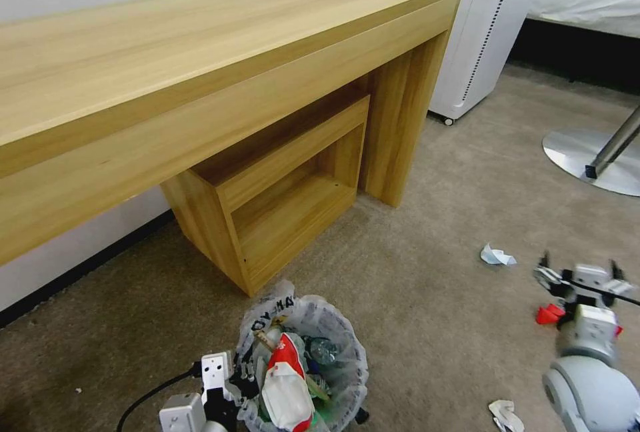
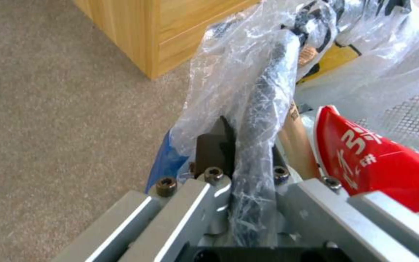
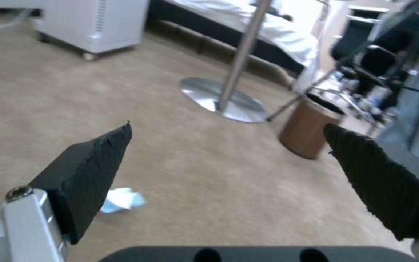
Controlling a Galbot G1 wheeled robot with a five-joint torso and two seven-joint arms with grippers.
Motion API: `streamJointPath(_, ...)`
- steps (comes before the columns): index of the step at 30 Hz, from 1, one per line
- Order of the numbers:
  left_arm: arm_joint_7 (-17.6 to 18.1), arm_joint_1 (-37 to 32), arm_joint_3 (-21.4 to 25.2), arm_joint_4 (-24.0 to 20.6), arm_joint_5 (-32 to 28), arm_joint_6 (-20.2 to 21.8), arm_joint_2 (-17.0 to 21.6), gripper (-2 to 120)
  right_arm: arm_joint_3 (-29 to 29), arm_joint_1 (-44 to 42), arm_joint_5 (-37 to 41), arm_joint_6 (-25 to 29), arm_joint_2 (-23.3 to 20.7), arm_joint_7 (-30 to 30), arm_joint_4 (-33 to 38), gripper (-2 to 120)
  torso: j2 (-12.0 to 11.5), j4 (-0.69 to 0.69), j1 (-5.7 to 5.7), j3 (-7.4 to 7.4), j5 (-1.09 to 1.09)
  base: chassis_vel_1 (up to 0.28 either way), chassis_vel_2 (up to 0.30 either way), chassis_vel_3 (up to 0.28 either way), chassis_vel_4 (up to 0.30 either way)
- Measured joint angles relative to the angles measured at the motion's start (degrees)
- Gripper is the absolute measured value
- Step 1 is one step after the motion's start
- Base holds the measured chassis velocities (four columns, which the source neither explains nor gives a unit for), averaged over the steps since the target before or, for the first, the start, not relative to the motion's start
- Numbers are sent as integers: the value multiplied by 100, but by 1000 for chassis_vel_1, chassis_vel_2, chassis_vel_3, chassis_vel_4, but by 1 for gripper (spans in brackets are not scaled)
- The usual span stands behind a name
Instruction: Pick up the trash bin and place the garbage on the floor into it.
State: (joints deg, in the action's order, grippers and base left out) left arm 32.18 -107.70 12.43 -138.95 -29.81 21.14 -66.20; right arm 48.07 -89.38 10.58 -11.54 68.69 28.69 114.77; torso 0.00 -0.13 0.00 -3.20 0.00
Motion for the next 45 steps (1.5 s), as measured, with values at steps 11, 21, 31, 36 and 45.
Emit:
streamJointPath(11,56,111,-49,24,-157,-9,176,0,300,-142,-257,44,461,5,117,100,0,0,0,0,0,0,0,0,0)
streamJointPath(21,87,141,-113,62,-160,-11,197,0,143,-245,-302,99,558,-33,165,100,0,0,0,-1,-1,-15,-26,-16,-15)
streamJointPath(31,73,122,-237,136,-30,-11,81,0,-23,-209,-323,94,548,-34,116,100,0,0,0,-1,0,-62,-64,-70,-67)
streamJointPath(36,63,90,-194,133,-2,-10,75,0,-87,-224,-312,136,489,-47,90,100,0,0,0,-1,0,-68,-65,-62,-77)
streamJointPath(45,34,16,-190,126,92,-2,16,0,-244,-236,-317,173,393,-48,88,100,0,0,0,-1,0,-65,-74,-65,-66)
